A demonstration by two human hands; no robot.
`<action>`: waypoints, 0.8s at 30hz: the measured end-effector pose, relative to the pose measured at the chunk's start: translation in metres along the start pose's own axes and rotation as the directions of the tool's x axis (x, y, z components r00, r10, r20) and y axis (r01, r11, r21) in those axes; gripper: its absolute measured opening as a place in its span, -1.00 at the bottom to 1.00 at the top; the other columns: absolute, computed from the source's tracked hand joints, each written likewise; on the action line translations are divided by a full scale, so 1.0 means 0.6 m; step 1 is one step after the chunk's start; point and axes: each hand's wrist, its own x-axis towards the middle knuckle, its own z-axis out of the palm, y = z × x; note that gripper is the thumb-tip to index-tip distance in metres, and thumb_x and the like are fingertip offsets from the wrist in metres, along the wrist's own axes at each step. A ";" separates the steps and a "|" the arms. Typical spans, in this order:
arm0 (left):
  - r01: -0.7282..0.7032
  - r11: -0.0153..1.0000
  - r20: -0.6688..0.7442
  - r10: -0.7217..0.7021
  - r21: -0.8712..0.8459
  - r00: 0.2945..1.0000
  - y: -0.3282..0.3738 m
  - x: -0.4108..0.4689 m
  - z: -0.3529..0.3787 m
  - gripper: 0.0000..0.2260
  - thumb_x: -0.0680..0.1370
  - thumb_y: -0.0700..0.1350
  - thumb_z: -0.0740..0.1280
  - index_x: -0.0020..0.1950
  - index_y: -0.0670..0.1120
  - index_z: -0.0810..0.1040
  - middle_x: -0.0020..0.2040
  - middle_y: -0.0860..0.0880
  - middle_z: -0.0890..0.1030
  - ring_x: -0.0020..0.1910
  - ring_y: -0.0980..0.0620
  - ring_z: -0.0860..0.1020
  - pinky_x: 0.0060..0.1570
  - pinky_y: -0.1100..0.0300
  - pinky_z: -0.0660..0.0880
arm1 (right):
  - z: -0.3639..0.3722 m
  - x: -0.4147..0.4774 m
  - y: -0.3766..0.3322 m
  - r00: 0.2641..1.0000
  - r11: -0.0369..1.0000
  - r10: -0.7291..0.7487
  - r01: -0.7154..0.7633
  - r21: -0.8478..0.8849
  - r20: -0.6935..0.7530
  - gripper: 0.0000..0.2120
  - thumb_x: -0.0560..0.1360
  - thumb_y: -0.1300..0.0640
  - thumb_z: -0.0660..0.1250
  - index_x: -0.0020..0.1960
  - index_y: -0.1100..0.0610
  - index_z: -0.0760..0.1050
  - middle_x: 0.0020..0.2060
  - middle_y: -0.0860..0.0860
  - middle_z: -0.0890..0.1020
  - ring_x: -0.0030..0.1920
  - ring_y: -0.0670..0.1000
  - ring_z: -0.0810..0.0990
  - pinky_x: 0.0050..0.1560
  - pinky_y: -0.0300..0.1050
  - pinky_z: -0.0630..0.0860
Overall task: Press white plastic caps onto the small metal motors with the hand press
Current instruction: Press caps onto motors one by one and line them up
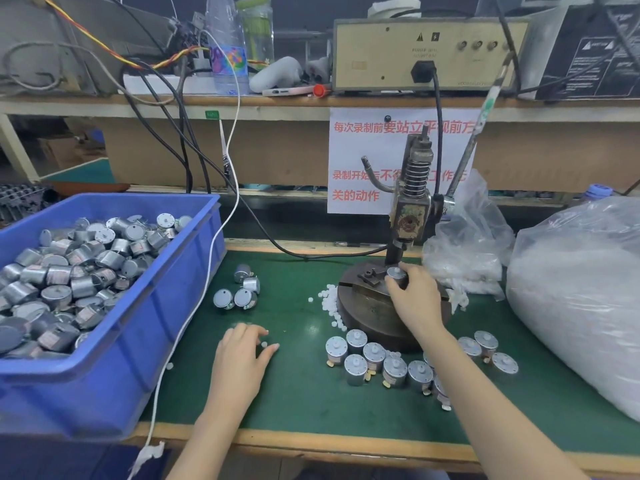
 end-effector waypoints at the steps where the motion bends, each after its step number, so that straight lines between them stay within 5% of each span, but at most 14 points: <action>1: -0.006 1.000 0.003 0.006 0.001 1.000 0.001 -0.001 -0.001 -0.82 0.48 -0.06 0.39 0.01 -0.11 0.56 -0.17 0.06 0.41 -0.11 0.03 0.38 -0.04 0.19 0.32 | 0.003 0.002 -0.004 1.000 0.999 -0.022 0.022 -0.044 0.012 -0.63 0.51 0.12 0.27 0.28 0.22 0.45 0.21 0.15 0.52 0.22 0.15 0.45 0.21 0.01 0.36; 7: -0.027 0.999 0.006 0.027 0.032 1.000 -0.003 0.000 0.001 -0.91 0.51 -0.12 0.36 -0.10 -0.14 0.59 -0.11 -0.04 0.54 -0.07 -0.07 0.46 -0.03 0.13 0.37 | 0.005 0.002 0.000 0.985 0.927 -0.173 0.165 -0.336 0.006 -0.66 0.52 0.06 0.31 0.25 0.15 0.48 0.17 0.09 0.55 0.19 0.14 0.43 0.19 0.00 0.33; 12: -0.033 0.999 -0.012 0.033 0.035 0.999 -0.006 0.001 0.002 -0.91 0.53 -0.10 0.33 -0.10 -0.11 0.57 -0.11 -0.01 0.52 -0.07 -0.03 0.44 -0.03 0.17 0.35 | 0.002 -0.031 -0.031 0.953 0.952 -0.304 0.303 -0.035 -0.007 -0.68 0.45 0.05 0.41 0.15 0.14 0.53 0.05 0.01 0.57 0.09 0.03 0.48 0.06 -0.19 0.35; 17: -0.040 0.999 -0.014 0.040 0.018 0.999 -0.006 -0.001 0.002 -0.92 0.53 -0.12 0.32 -0.08 -0.12 0.57 -0.11 -0.01 0.53 -0.06 -0.03 0.44 -0.03 0.17 0.35 | 0.039 -0.073 -0.085 0.860 0.911 -0.407 0.407 0.068 0.308 -0.66 0.48 -0.01 0.36 0.22 0.03 0.46 0.03 -0.08 0.48 -0.01 -0.09 0.46 0.00 -0.21 0.36; 21: -0.056 0.998 0.005 0.056 0.040 0.998 -0.007 -0.002 0.001 -0.90 0.56 -0.10 0.27 -0.02 -0.08 0.56 -0.07 0.01 0.53 -0.03 -0.01 0.44 0.01 0.19 0.34 | 0.072 -0.093 -0.097 0.755 0.828 -0.352 0.527 -0.192 0.553 -0.67 0.52 -0.04 0.27 0.25 0.05 0.43 0.14 0.02 0.46 0.17 0.06 0.43 0.10 -0.12 0.34; 24: -0.063 0.998 -0.005 0.063 0.022 0.998 -0.009 -0.001 0.004 -0.90 0.57 -0.09 0.26 0.00 -0.07 0.55 -0.07 0.02 0.53 -0.03 0.00 0.44 0.01 0.21 0.33 | 0.081 -0.104 -0.099 0.761 0.779 -0.294 0.542 -0.317 0.579 -0.68 0.53 -0.02 0.25 0.23 0.09 0.40 0.16 0.07 0.46 0.17 0.10 0.42 0.11 -0.09 0.32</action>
